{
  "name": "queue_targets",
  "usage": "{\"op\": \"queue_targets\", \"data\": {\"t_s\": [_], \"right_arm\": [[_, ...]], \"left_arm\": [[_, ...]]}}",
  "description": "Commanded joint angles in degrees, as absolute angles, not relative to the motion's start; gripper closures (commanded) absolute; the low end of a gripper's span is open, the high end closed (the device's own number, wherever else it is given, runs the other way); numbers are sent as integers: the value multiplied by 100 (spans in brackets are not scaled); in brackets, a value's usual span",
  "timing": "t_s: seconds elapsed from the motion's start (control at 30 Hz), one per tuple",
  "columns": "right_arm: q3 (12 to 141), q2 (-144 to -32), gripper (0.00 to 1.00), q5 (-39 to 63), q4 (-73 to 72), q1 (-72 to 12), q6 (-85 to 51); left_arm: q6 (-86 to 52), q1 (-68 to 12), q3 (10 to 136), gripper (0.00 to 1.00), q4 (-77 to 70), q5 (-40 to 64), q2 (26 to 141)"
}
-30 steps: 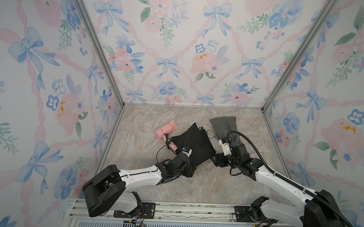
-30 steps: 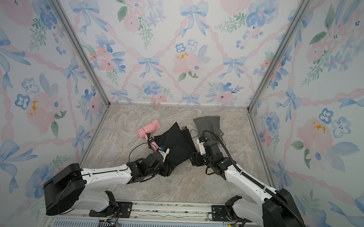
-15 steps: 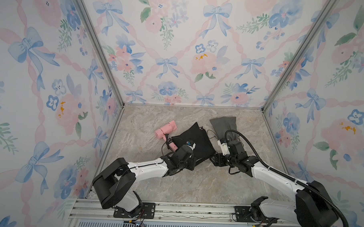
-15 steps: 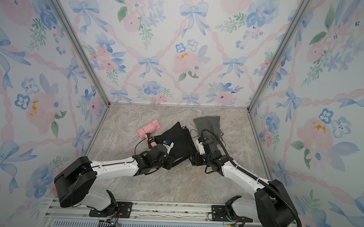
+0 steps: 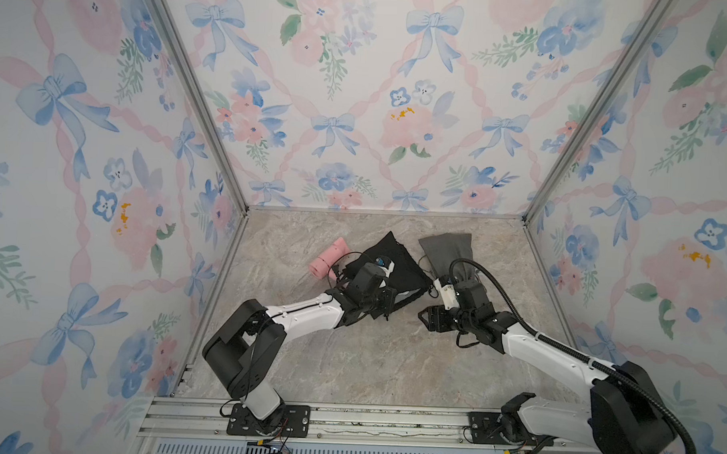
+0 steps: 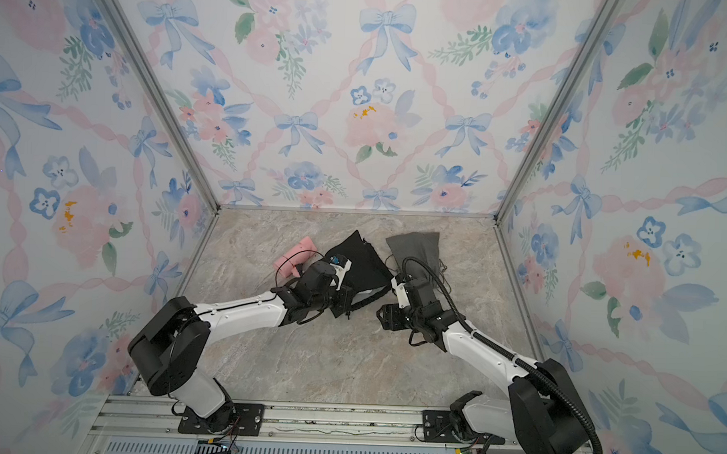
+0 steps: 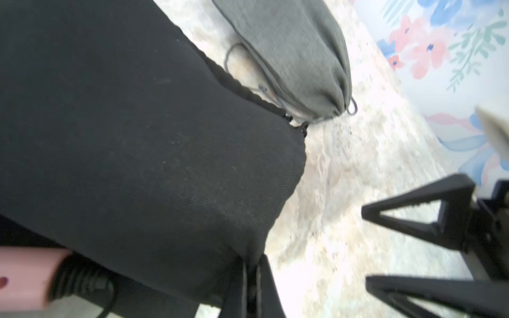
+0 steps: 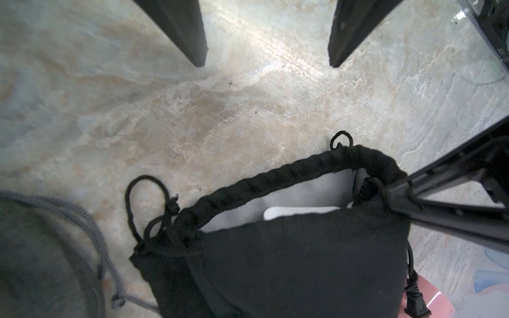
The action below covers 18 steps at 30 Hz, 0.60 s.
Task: Pack away hair dryers
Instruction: Adjust the drawstring bag at the center of the board.
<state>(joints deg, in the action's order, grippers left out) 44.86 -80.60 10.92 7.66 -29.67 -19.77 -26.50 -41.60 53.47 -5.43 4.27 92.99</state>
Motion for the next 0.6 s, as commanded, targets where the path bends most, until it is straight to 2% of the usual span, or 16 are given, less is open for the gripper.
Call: {"op": "queue_targets", "data": {"t_s": [0.0, 0.03, 0.07, 0.13, 0.17, 0.2, 0.3, 0.57], "right_arm": [[4531, -8069, 28, 1072, 721, -2918, -2030], [4541, -8060, 28, 1064, 740, -2923, -2043], [4556, -8052, 28, 1061, 757, -2919, -2048], [4563, -8018, 28, 1049, 808, -2920, -2048], [4557, -7980, 28, 1017, 828, -2919, -2048], [4535, -7942, 28, 1011, 832, -2914, -2048], [4485, -7828, 28, 994, 829, -2871, -2035], [4391, -7896, 28, 1034, 490, -2739, -2184]], "left_arm": [[-2374, -3996, 5649, 100, -633, 577, 9384], [-2373, -3988, 5670, 100, -626, 606, 9379], [-2361, -3991, 5656, 93, -630, 634, 9343], [-2306, -3991, 5552, 46, -637, 652, 9217], [-2288, -3985, 5453, 32, -636, 595, 9082], [-2276, -3988, 5303, 26, -633, 516, 8913], [-2309, -3969, 4772, 19, -635, 292, 8316], [-2689, -3982, 3348, 23, -635, 151, 7107]]}}
